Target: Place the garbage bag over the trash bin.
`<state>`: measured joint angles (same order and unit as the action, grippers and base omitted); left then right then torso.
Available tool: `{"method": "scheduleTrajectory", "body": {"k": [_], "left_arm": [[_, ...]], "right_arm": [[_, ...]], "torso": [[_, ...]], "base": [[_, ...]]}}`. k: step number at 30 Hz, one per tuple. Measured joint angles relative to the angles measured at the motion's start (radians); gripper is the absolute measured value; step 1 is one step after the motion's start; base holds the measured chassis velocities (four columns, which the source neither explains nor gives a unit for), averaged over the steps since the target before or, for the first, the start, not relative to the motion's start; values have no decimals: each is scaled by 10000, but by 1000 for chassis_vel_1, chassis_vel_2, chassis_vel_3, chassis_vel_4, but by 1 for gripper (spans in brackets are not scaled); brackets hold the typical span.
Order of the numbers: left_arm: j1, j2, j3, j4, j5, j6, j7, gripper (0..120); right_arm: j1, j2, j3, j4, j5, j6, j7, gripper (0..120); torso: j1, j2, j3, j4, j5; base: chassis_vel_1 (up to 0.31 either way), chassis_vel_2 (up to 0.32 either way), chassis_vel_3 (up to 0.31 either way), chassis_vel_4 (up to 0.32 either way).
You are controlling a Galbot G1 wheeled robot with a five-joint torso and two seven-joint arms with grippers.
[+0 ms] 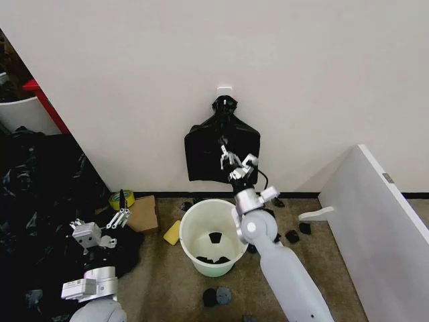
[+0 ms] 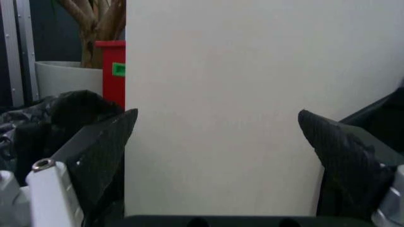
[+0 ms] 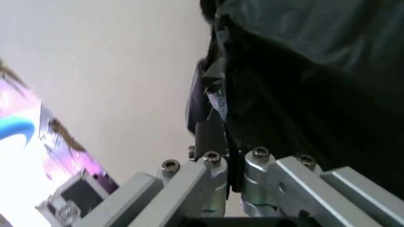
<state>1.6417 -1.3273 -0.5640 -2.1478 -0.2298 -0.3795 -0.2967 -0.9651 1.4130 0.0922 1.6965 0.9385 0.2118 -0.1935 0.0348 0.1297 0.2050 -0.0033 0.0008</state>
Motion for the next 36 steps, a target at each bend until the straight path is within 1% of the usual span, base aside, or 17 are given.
{"method": "scheduleTrajectory", "body": {"k": [6,11,12,15,19,20,25,29,36], "left_arm": [[-50,5,34,23,-8,8,4,100],[-160,17,45,83,-38,32,7,100],[-160,17,45,83,-38,32,7,100],[-210,25,49,93,-69,47,10,100],[-280,42,45,93,-157,78,16,100],[-280,42,45,93,-157,78,16,100],[-298,99,39,93,-200,89,17,100],[-309,112,39,93,-214,91,18,100],[-395,157,47,121,-279,94,18,100]], "right_arm": [[-458,-458,-35,-189,-912,370,-843,0],[-758,-704,18,-604,-1536,901,-2205,0],[-758,-704,18,-604,-1536,901,-2205,0],[-844,-774,49,-794,-1669,1065,-2799,0],[-945,-888,149,-1144,-2081,1334,-3845,0],[-945,-888,149,-1144,-2081,1334,-3845,0],[-1043,-937,400,-1521,-2684,1594,-4716,0],[-1069,-932,512,-1634,-2915,1666,-4969,0],[-1174,-869,994,-2176,-3842,1933,-6243,0]], "torso": [[0,0,1,1,1],[0,0,0,1,1],[0,0,0,1,1],[0,0,0,1,0],[0,0,1,1,0],[0,0,1,1,0],[0,0,0,1,0],[0,-1,1,1,0],[1,-2,1,0,0]], "base": [[0,0,0,0],[0,0,0,0],[0,0,0,0],[0,0,0,0],[0,0,0,0],[0,0,0,0],[0,0,0,0],[0,0,0,0],[0,0,0,0]]}}
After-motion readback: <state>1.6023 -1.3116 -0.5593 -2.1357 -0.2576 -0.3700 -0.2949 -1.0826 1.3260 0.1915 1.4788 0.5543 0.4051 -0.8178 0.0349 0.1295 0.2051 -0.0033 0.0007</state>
